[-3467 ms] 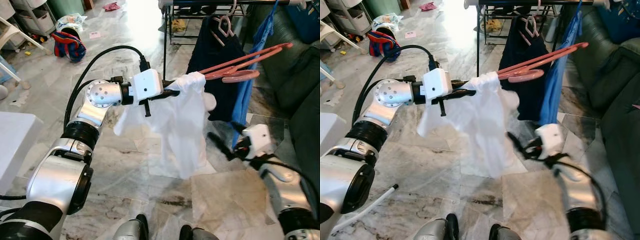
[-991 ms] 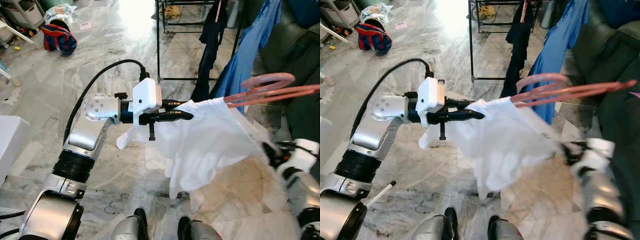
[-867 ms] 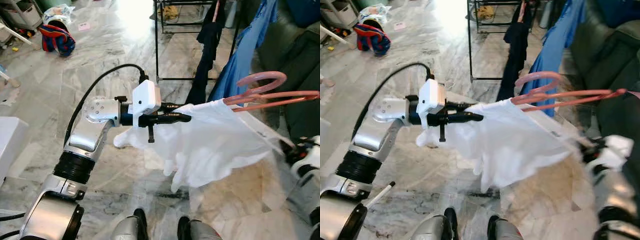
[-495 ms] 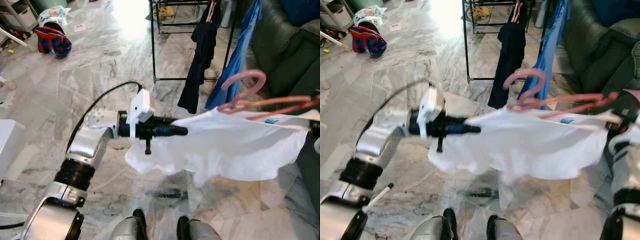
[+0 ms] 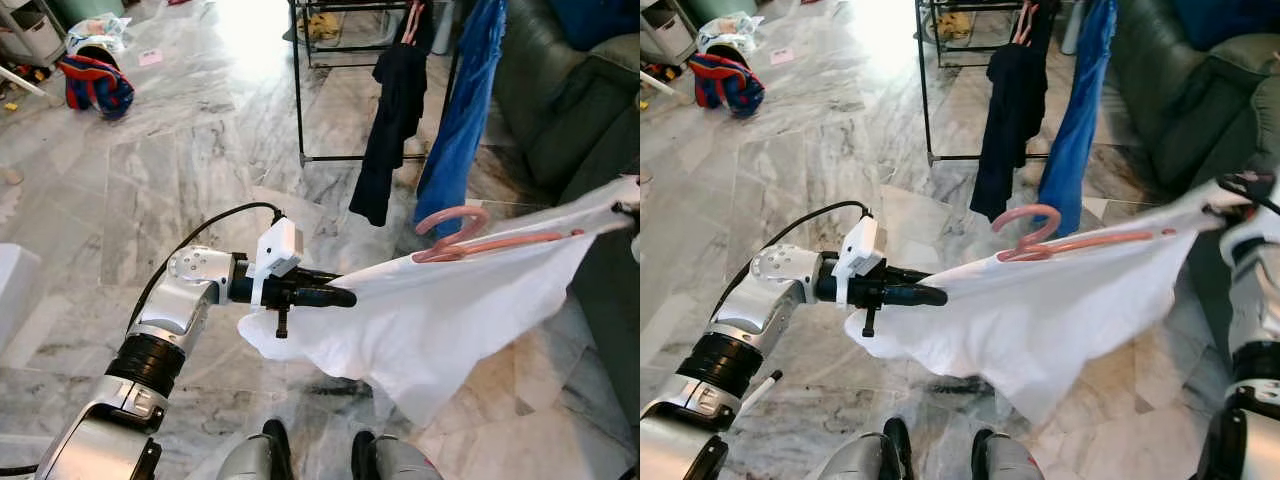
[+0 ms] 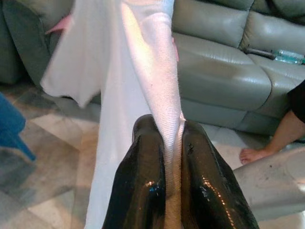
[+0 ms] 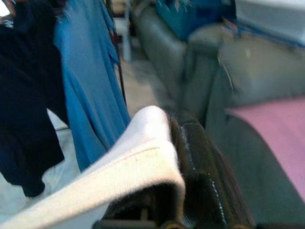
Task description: Hang hanger
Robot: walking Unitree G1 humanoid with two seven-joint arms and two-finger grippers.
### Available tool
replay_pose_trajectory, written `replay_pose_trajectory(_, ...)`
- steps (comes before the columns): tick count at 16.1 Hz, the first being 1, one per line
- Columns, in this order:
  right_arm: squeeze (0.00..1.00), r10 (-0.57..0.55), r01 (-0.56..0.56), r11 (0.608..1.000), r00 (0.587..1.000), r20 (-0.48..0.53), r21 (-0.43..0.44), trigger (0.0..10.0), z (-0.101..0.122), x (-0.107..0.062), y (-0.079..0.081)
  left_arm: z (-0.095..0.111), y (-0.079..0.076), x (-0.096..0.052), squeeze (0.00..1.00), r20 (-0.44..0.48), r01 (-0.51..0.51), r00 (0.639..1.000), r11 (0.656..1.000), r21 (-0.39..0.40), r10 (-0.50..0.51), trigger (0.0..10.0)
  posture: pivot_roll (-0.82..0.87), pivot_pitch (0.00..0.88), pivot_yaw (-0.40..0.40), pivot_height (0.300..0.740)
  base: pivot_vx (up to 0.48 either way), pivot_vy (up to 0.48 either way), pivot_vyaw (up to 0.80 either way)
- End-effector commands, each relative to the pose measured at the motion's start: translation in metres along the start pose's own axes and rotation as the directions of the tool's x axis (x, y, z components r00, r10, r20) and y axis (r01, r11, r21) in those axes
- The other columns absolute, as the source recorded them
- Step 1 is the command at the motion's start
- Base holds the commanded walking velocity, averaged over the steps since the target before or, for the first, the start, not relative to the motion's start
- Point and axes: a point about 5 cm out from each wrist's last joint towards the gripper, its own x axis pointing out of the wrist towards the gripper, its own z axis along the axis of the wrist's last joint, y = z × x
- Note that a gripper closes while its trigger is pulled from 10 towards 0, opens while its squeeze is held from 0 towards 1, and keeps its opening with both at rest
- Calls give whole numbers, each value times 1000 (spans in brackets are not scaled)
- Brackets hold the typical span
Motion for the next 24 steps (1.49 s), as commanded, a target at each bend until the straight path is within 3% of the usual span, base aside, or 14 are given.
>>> replay_pose_trajectory(1, 0, -11, 12, 1000, 998, 59, -28, 0, 21, 2, 1, -15, -1, -10, 0, -55, -24, 998, 999, -25, 22, 10000, -107, 231, 13, 740, 0, 0, 0)
replay_pose_trajectory(5, 0, 168, -167, 984, 986, 17, -65, 0, 26, -6, 46, -19, 4, 1, 0, -33, -103, 994, 995, -13, 103, 10000, -119, 232, 12, 740, 0, 0, 0)
replay_pose_trajectory(7, 0, 288, -288, 954, 958, -15, -84, 0, 23, -13, 72, -18, 5, 12, 0, -6, -128, 992, 992, -20, 128, 10000, -124, 231, 14, 740, 0, 0, 0)
replay_pose_trajectory(9, 0, 417, -421, 899, 907, -53, -123, 0, 21, -27, 103, -20, 3, 27, 0, 14, -140, 990, 990, -22, 140, 10000, -124, 231, 14, 740, 0, 0, 0)
replay_pose_trajectory(11, 0, 511, -515, 851, 857, -61, -104, 0, 24, -37, 127, -24, -2, 39, 0, 32, -136, 990, 990, -39, 137, 10000, -129, 226, 14, 740, 0, 0, 0)
replay_pose_trajectory(15, 0, 620, -624, 778, 782, -66, -80, 0, 30, -50, 150, -30, -11, 60, 0, 55, -117, 991, 991, -64, 121, 10000, -131, 220, 8, 740, 0, 0, 0)
replay_pose_trajectory(22, 0, 630, -629, 776, 776, 23, -57, 0, 46, -48, 159, -31, -26, 77, 0, 77, -22, 997, 999, -37, 25, 10000, -139, 211, 11, 740, 0, 0, 0)
replay_pose_trajectory(23, 0, 611, -610, 788, 791, -7, -83, 4235, 39, -45, 156, -26, -26, 78, 0, 99, -14, 995, 999, -30, 17, 10000, -140, 211, 10, 740, 0, 0, 0)
replay_pose_trajectory(24, 0, 600, -599, 793, 800, -28, -113, 10000, 33, -42, 155, -24, -26, 79, 0, 108, -8, 994, 1000, -25, 11, 10000, -140, 210, 11, 740, 0, 0, 0)
